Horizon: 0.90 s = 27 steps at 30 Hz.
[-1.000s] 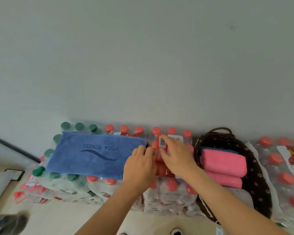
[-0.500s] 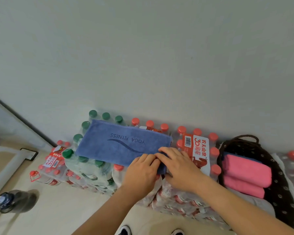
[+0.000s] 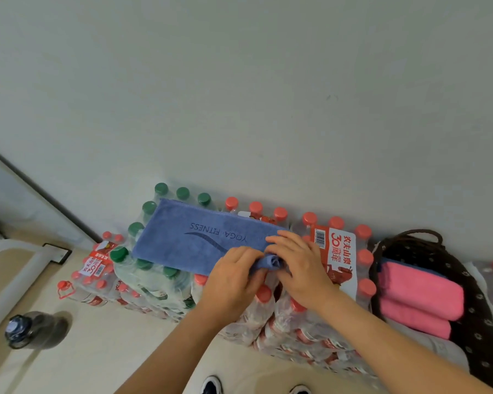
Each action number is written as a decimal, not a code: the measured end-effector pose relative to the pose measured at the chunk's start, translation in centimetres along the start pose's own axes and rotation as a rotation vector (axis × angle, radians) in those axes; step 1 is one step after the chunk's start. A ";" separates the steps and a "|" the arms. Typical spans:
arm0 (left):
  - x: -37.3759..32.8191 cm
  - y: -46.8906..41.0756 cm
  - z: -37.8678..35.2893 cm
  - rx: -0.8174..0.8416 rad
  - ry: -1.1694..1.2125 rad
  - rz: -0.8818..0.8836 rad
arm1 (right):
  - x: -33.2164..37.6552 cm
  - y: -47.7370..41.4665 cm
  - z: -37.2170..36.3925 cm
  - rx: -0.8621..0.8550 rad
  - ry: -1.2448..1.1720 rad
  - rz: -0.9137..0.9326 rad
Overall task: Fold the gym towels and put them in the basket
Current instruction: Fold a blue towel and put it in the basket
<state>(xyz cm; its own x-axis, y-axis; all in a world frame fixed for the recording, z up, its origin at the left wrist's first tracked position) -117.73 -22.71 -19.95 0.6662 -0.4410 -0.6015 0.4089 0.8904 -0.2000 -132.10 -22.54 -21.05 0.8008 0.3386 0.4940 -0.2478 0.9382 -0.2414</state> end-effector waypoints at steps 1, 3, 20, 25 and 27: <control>0.6 -0.1 0.7 -0.029 -0.006 0.014 | 0.7 -0.6 0.6 -0.035 0.006 0.028; 2.8 -0.3 2.1 -0.069 -0.072 0.105 | 2.3 -1.8 2.5 -0.108 0.013 0.078; 6.8 -4.7 4.5 0.119 0.971 0.816 | -9.0 2.2 13.5 0.037 -0.633 -0.784; 8.2 -4.0 1.0 -0.137 0.765 0.882 | -13.0 6.9 8.2 -0.017 -0.264 -0.970; 7.2 -3.9 0.9 -0.107 0.697 0.775 | -11.9 6.8 8.5 -0.008 0.044 -0.914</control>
<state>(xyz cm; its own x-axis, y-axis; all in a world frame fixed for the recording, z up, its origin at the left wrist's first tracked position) -113.96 -29.49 -22.78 0.2014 0.3872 -0.8998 -0.0567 0.9216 0.3839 -147.94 -19.58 -21.49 0.7032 -0.5393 0.4634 0.4965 0.8389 0.2228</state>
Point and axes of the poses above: each hand's wrist, its own y-axis away from the middle knuckle, its own z-axis out of the back of the hand, x = y × z, the point moved 6 cm from there along -y, towards the middle knuckle, and after that the axes turned 3 degrees about z, right-handed, at the moved point
